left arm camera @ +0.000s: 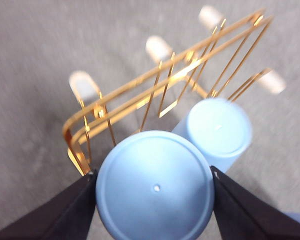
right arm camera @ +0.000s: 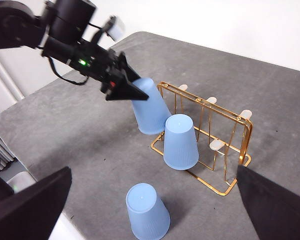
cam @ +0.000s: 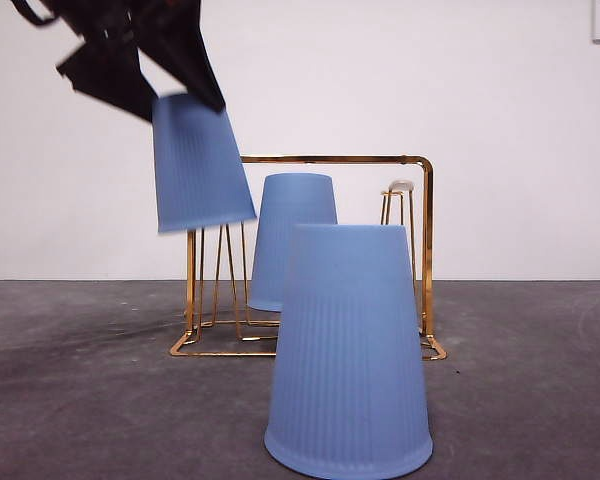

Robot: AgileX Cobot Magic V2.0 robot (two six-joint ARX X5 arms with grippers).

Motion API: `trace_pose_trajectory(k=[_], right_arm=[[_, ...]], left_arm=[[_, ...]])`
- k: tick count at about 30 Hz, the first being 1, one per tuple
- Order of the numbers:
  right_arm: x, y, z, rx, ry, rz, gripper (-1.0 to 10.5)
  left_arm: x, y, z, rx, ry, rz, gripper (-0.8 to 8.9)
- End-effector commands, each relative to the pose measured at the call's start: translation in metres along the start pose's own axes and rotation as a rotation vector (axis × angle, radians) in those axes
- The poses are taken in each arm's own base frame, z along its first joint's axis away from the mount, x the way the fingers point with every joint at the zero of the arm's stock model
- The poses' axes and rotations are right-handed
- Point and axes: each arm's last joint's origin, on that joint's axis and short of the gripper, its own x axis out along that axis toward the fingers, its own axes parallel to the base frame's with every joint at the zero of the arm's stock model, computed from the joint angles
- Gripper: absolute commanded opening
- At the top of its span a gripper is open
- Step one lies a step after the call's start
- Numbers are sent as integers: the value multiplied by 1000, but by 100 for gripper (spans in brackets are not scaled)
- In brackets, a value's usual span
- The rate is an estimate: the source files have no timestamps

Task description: The left arm pick up the left cup on cup holder and place it on desk, then the right arm insert the right cup into the first cup, and then the left arm insert the mid cup into the first cup

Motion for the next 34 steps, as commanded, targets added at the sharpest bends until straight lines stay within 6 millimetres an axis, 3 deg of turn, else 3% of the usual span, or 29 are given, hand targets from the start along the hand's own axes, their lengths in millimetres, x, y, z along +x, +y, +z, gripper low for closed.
trace_pose_trajectory(k=[1, 9, 13, 19, 27, 34], right_arm=[[-3, 1, 4, 13, -19, 12, 525], [-3, 1, 4, 16, -19, 12, 525], [-3, 1, 4, 20, -19, 12, 525], [-3, 1, 4, 21, -21, 11, 525], [-3, 0, 4, 33, -26, -6, 525], [-3, 0, 4, 43, -25, -6, 525]], left_arm=[[-17, -6, 9, 15, -67, 5, 272], [-71, -21, 10, 34, -179, 14, 272], [-100, -35, 2, 12, -189, -7, 273], [-125, -62, -13, 31, -157, -100, 273], [-119, -95, -17, 96, -95, -243, 269], [-83, -125, -12, 175, -26, -289, 242]])
